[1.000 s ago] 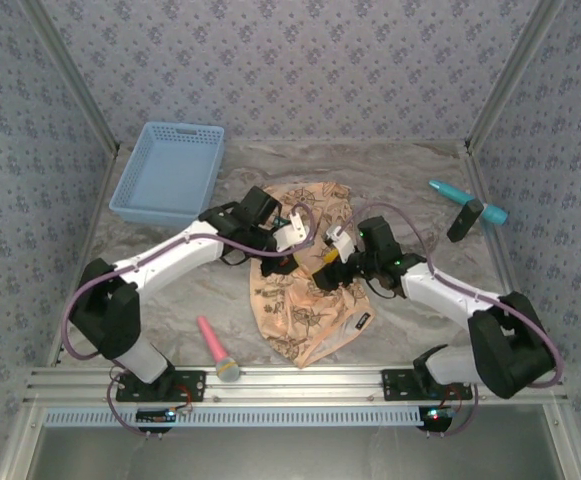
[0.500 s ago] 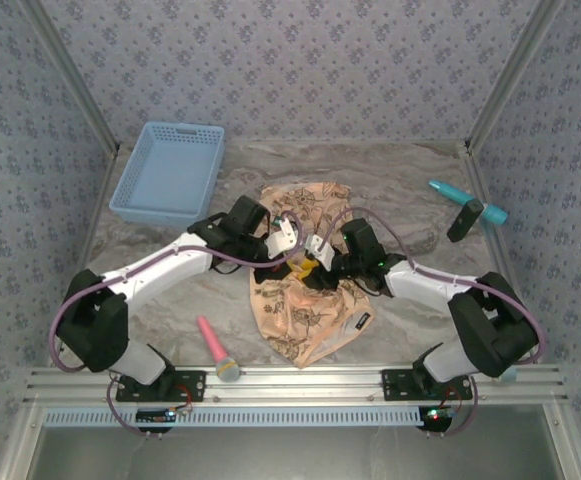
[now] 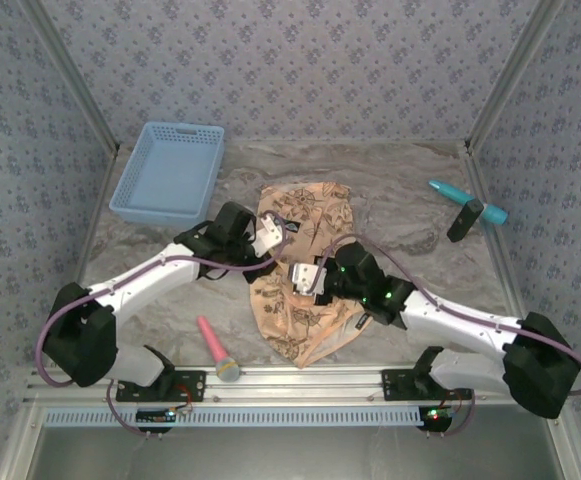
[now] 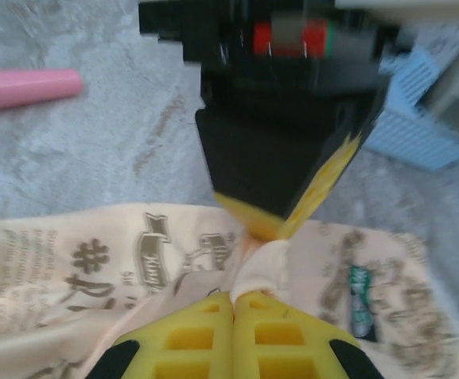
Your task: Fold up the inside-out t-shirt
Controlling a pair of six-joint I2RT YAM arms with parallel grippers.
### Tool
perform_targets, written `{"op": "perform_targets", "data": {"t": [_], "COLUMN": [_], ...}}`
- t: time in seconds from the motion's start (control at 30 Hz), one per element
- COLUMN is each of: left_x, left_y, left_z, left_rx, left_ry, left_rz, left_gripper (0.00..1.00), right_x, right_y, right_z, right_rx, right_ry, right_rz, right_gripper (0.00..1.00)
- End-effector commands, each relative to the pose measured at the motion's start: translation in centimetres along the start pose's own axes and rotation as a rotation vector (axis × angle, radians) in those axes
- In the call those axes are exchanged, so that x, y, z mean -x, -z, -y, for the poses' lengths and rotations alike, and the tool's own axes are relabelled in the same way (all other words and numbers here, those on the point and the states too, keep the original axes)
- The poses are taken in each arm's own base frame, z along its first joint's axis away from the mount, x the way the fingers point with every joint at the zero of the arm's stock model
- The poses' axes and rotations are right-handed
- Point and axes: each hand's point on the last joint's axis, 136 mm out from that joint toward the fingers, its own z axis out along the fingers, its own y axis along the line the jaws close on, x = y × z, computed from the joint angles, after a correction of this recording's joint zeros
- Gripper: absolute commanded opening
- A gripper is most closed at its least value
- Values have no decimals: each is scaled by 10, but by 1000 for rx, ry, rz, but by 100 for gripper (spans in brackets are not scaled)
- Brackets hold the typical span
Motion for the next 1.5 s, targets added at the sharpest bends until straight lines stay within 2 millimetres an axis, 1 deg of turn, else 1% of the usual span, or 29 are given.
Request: {"op": "perform_targets", "data": {"t": [0.0,0.03,0.07,0.13,0.2,0.23,0.27,0.37,0.43,0.47,0.53,0.57,0.67,0.73,0.77,0.83,0.9,0.97,1.03,1.1,1.13,1.17,1.2,1.23,1.27,1.3,1.33,1.4,1.47], "left_x": [-17,-19,-20,-18,-15,-13,-12,-9,-8,-5,0,3,11,9,7,-1,-10,-13,-14,-18,-22,-24,-27,-25,-23,-21,-18,-11,-7], "left_y": [-10,-12,-13,-14,-13,-13,-13,-11,-8,-5,2,7,24,29,28,22,13,2,-8,-19,-25,-29,-32,-33,-33,-32,-31,-30,-30], "left_z": [-22,-24,-24,-25,-25,-23,-21,-15,-8,-3,11,16,35,51,57,63,65,64,60,52,48,45,42,41,42,41,41,48,57], "left_rx": [102,108,111,108,106,99,88,52,17,-11,-76,-103,-187,-262,-274,-258,-223,-198,-175,-136,-123,-112,-106,-119,-136,-144,-152,-201,-268], "left_ry": [97,106,111,114,113,108,105,102,113,123,131,137,153,156,156,138,120,135,162,207,223,238,259,279,310,341,387,456,530], "left_rz": [-25,-19,-11,6,22,27,31,49,61,77,106,125,190,201,190,152,111,82,53,15,-12,-34,-53,-60,-59,-54,-44,-10,28], "left_gripper": [0,0,0,0,0,0,0,0,1,8,28,36,57,67,69,70,71,71,71,66,57,40,25,14,2,0,0,0,0], "right_x": [-14,-12,-14,-19,-17,-18,-14,-6,0,3,2,0,-2,-5,-7,-11,-14,-19,-26,-35,-43,-54,-64,-77,-90,-98,-102,-96,-84], "right_y": [13,16,20,35,47,56,59,61,57,52,40,36,32,31,31,29,26,23,18,12,8,4,0,-4,-6,-4,0,15,30], "right_z": [27,26,19,-8,-14,-22,-27,-48,-55,-52,-40,-37,-29,-26,-22,-14,-7,-4,-2,1,4,8,13,22,31,39,40,36,26], "right_rx": [-138,-123,-56,162,269,351,410,538,569,554,492,488,513,529,525,513,500,497,492,470,433,384,318,209,82,-31,-116,-227,-277], "right_ry": [225,258,309,391,296,221,145,33,-47,-110,-229,-290,-478,-559,-601,-671,-721,-757,-784,-810,-828,-840,-849,-860,-880,-918,-975,-1136,-1324], "right_rz": [-184,-208,-243,-300,-356,-387,-392,-357,-312,-295,-290,-285,-252,-229,-219,-196,-175,-164,-173,-198,-223,-258,-295,-349,-406,-445,-473,-492,-480], "right_gripper": [2,3,4,3,0,0,0,0,0,0,0,0,0,0,0,0,0,0,0,4,5,11,23,38,42,43,44,46,47]}}
